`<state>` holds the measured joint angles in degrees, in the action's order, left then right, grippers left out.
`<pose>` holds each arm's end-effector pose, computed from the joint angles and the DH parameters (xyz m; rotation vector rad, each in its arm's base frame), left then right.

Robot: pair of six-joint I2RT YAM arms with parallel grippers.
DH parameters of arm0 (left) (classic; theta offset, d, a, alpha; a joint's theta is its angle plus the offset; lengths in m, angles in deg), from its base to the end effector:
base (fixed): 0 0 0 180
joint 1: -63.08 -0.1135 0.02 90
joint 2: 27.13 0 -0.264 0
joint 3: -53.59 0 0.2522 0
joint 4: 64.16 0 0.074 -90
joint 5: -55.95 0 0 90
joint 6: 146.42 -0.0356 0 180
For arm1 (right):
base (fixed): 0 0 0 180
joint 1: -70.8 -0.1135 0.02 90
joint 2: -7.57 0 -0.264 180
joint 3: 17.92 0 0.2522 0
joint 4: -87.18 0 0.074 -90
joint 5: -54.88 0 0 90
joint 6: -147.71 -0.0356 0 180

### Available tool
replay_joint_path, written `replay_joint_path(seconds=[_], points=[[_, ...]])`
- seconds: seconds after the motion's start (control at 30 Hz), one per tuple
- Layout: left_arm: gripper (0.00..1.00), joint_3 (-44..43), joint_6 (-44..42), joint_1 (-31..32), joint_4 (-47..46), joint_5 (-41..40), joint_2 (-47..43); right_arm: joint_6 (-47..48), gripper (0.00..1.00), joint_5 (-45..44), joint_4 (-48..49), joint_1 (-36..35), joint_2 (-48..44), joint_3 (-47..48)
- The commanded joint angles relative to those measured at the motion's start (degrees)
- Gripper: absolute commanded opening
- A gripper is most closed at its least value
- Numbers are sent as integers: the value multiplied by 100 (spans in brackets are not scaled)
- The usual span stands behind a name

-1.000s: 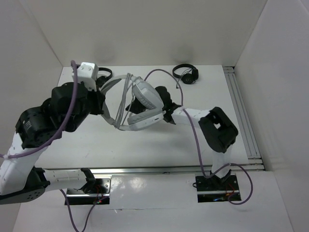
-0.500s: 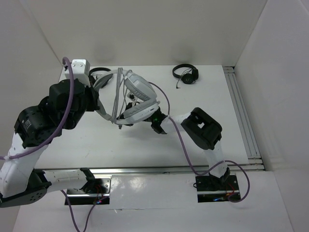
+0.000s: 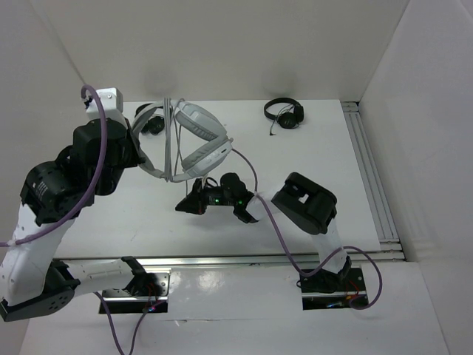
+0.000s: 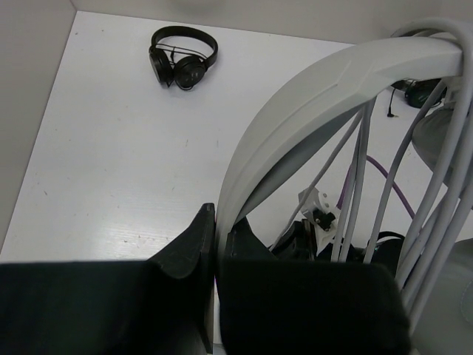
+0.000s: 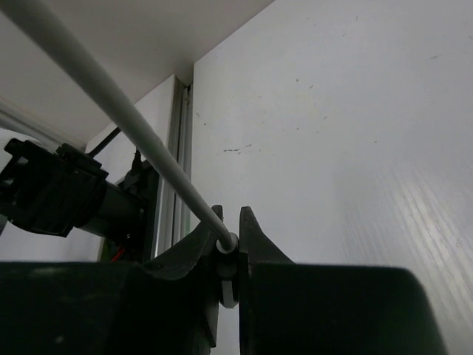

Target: Wrap the headphones

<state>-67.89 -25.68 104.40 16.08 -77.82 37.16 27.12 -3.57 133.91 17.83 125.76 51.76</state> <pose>0.1168 -0.0699 0.5243 -0.3096 1.8331 -0.1152 0.2357 0.3434 0.1540 -0.8205 1.6453 1.5189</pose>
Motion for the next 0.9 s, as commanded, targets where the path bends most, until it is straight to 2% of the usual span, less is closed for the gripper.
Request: replay_joint_path(seconds=[0.0, 0.07, 0.13, 0.23, 0.4, 0.57, 0.67, 0.7, 0.77, 0.8, 0.83, 0.87], points=[[0, -92, 450, -36, -759, -193, -84, 0, 5, -219, 508, -3, -253, -152], [0, -91, 521, -36, -698, -352, -84, 53, 5, -280, 420, -3, -305, -152], [0, -91, 591, -36, -645, -561, -31, 53, 0, -333, 420, -3, -305, -230], [0, 23, 793, -98, -566, -773, 109, 1, 0, -684, 420, -151, -463, -519], [0, 400, 951, -730, -934, -440, 469, 158, 0, -1510, 140, -783, -1234, -986], [0, 769, 872, -1327, -1417, 86, 997, 843, 0, -1977, -1483, -1549, -2071, -908], [0, 1382, 802, -1434, -1620, 88, 1121, 1125, 0, -1566, -1934, -1690, -2537, -908], [0, 1586, 802, -1434, -1768, 88, 1121, 1325, 0, -1164, -2144, -1690, -2668, -908], [0, 2208, 802, -1486, -1919, 88, 1121, 1607, 0, -1160, -2776, -1742, -3089, -786], [0, 2386, 715, -1487, -1971, 175, 1121, 1800, 0, -1238, -3562, -1839, -3248, -584], [0, 2544, 601, -1487, -1972, 176, 1121, 2237, 0, -1691, -4005, -1927, -3406, -452], [0, 2859, 539, -1487, -1972, 280, 1042, 2459, 0, -2001, -4880, -2110, -3660, -303]])
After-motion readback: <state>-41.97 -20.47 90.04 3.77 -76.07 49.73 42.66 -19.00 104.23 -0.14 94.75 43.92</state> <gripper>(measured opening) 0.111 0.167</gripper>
